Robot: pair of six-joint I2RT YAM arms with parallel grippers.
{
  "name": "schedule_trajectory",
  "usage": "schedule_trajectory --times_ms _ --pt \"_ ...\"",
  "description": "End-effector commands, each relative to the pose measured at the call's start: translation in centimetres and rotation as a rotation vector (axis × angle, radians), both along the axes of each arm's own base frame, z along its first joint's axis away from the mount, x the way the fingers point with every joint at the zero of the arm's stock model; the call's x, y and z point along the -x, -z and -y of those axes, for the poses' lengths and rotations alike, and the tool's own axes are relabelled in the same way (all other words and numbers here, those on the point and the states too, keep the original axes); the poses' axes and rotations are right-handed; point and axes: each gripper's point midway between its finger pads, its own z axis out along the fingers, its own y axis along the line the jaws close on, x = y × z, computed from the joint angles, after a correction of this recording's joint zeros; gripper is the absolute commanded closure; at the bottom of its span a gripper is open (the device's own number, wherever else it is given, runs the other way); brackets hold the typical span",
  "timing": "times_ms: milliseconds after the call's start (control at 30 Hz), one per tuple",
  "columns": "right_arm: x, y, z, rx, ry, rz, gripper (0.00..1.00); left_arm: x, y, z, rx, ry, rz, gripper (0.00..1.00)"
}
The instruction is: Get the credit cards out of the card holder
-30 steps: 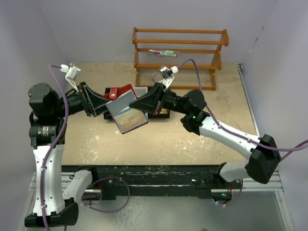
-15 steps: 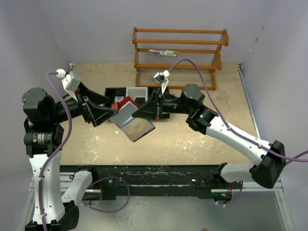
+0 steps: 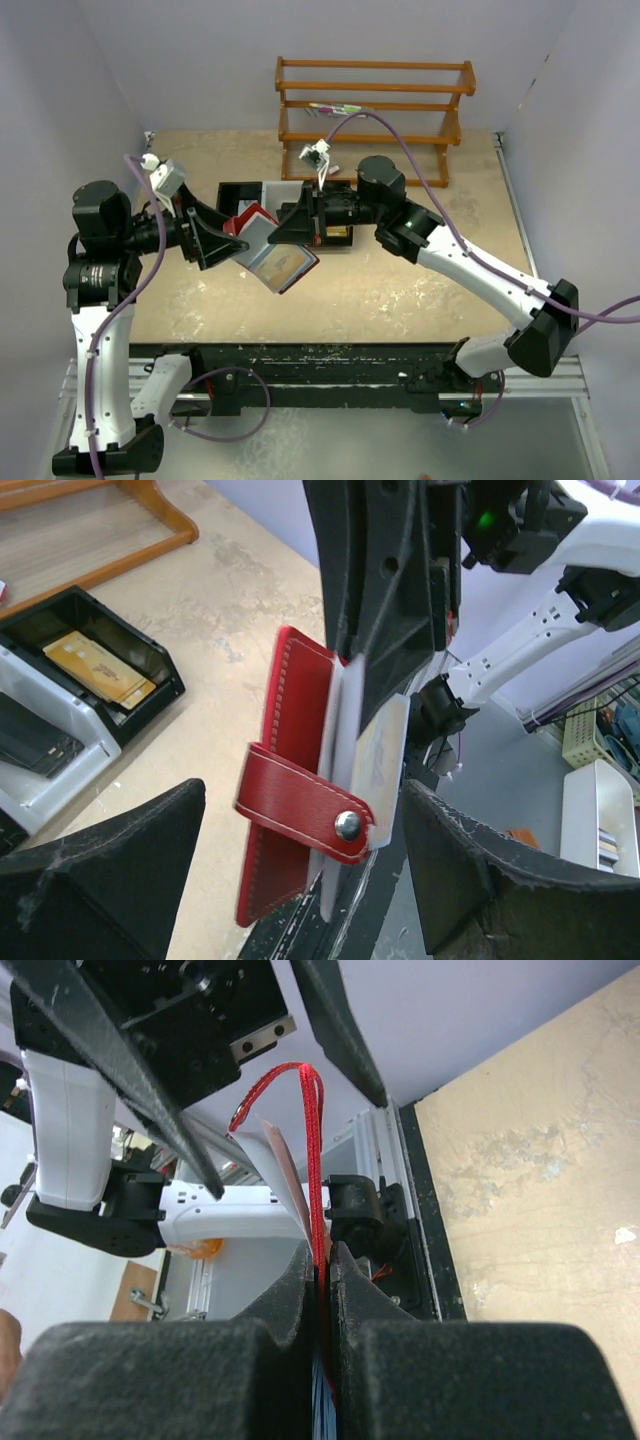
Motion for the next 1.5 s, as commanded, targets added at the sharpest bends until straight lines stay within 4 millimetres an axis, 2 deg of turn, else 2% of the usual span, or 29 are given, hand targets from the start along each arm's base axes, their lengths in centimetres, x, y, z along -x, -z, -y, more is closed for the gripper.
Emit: schedule_trajectory --times_ms 0,100,200,267,333,467,667,700,800,867,933,1133,1233,1333,1467 --pt "0.1 -2.0 -0.2 -0.004 -0.029 0.026 1.00 1.1 0.9 0.1 -0.037 0.042 0.059 0.16" --pt "-0.4 -2.1 -0.4 0.009 -0.017 0.015 1.00 1.6 1.4 -0.2 -0.088 0.040 0.124 0.13" --pt "-0.8 -2.7 -0.7 -0.005 0.000 0.025 1.00 1.1 2.5 -0.7 -0.133 0.001 0.158 0.16" --pt "-0.8 -3.0 -0.7 -0.014 -0.008 0.033 1.00 0.7 3.1 -0.9 -0.145 -0.024 0.150 0.24" --pt "-0.6 -3.1 -0.8 -0.019 -0.017 0.035 1.00 0.0 3.6 -1.0 -0.140 -0.043 0.128 0.38" --pt "-0.2 -2.8 -0.7 -0.009 -0.041 0.037 1.00 -0.5 3.5 -0.7 -0.078 -0.048 0.089 0.61" --pt "0.4 -2.1 -0.7 -0.013 -0.082 0.020 0.99 -0.7 3.0 0.1 0.034 -0.009 -0.029 0.83" --pt "0.8 -1.9 -0.7 -0.013 -0.103 0.011 0.91 -0.7 2.9 0.2 0.054 0.000 -0.064 0.86" --pt "1.8 -1.7 -0.2 -0.026 -0.162 0.008 0.57 -1.1 2.3 0.4 0.109 0.006 -0.159 1.00" --pt "2.5 -1.7 0.3 -0.051 -0.186 0.023 0.38 -1.4 2.0 0.5 0.141 0.005 -0.211 1.00" --pt "3.3 -1.9 1.0 -0.078 -0.206 0.041 0.30 -1.3 1.5 0.7 0.173 0.021 -0.250 1.00" --pt "5.2 -1.7 3.3 -0.116 -0.198 0.097 0.31 -1.1 -0.4 0.9 0.236 0.030 -0.281 1.00" --pt "6.0 -2.4 4.5 -0.156 -0.178 0.144 0.32 -0.9 -1.0 1.0 0.252 0.032 -0.288 1.00" --pt "6.0 -2.5 4.9 -0.153 -0.150 0.168 0.34 -0.7 -1.3 1.0 0.259 0.037 -0.296 1.00" --pt "4.6 -1.6 4.7 -0.090 -0.076 0.169 0.38 -0.2 -1.9 1.1 0.262 0.046 -0.291 1.00"
